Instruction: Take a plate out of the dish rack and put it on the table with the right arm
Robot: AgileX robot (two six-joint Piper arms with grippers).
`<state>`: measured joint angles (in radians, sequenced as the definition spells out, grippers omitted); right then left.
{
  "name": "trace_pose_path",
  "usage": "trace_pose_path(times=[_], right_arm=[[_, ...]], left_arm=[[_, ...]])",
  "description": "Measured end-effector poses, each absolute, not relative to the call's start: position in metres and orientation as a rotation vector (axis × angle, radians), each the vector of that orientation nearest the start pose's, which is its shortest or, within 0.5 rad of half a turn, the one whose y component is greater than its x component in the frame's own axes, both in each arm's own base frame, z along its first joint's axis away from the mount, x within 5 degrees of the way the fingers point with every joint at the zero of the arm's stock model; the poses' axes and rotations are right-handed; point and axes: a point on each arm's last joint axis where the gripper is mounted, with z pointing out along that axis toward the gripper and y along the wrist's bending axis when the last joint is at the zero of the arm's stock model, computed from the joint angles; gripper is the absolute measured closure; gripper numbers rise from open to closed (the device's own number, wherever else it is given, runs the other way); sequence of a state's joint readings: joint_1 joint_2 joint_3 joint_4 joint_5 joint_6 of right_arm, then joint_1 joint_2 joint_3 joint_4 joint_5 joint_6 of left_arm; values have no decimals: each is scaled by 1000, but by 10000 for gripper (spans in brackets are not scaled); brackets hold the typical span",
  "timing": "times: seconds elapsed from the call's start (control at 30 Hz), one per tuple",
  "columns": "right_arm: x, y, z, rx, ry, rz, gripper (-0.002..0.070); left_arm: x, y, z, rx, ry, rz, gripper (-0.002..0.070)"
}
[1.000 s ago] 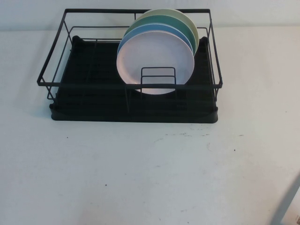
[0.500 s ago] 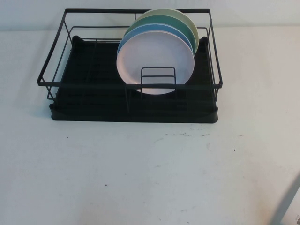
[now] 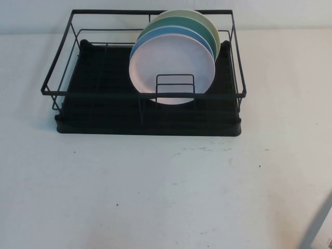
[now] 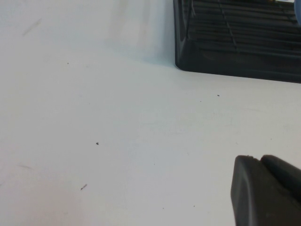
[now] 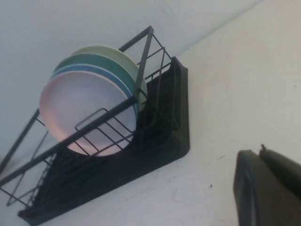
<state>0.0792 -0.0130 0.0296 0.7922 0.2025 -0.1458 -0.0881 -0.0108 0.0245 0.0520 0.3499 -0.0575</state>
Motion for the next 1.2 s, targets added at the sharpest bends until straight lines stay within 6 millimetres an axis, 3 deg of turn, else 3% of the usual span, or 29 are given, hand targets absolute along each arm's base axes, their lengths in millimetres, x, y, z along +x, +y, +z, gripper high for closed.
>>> trace_pose_path(times=[0.37, 0.6, 0.8, 1.03, 1.2], right_arm=[[54, 19, 195, 463, 1606, 799, 694], [60, 29, 230, 308, 1732, 776, 694], [96, 43, 261, 93, 1994, 725, 694], [158, 50, 292, -97, 2100, 636, 694], [205, 58, 299, -147, 2150, 649, 694]], left_arm=[[53, -3, 174, 61, 1846, -51, 680], [53, -3, 174, 61, 1846, -51, 680], [53, -3, 174, 61, 1846, -51, 680], [53, -3, 174, 61, 1846, -51, 680], [53, -3, 174, 61, 1846, -51, 680]])
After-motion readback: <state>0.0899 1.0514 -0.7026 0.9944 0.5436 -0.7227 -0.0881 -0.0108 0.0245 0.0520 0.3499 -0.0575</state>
